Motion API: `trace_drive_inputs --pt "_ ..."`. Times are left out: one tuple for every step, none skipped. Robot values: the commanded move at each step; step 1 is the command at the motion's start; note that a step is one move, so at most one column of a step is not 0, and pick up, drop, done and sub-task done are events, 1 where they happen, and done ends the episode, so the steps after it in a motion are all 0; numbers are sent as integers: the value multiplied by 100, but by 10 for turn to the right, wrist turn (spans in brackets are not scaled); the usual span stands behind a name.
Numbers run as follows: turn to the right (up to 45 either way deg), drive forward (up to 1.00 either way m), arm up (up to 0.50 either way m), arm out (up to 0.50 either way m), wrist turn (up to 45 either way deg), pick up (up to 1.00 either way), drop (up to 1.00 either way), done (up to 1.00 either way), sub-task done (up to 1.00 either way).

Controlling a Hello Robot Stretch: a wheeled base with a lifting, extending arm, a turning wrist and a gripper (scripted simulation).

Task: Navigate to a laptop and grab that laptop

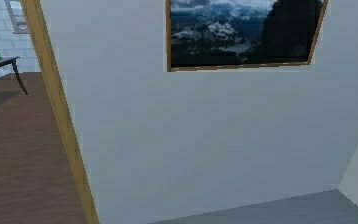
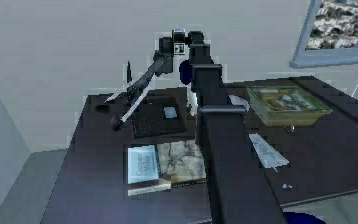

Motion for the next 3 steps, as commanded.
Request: trace_drive_inputs --pt "0 0 0 -48 0 0 0 0 0" --pt "450 0 0 0 0 0 0 0 0" --pt "330 0 0 0 0 0 0 0 0"
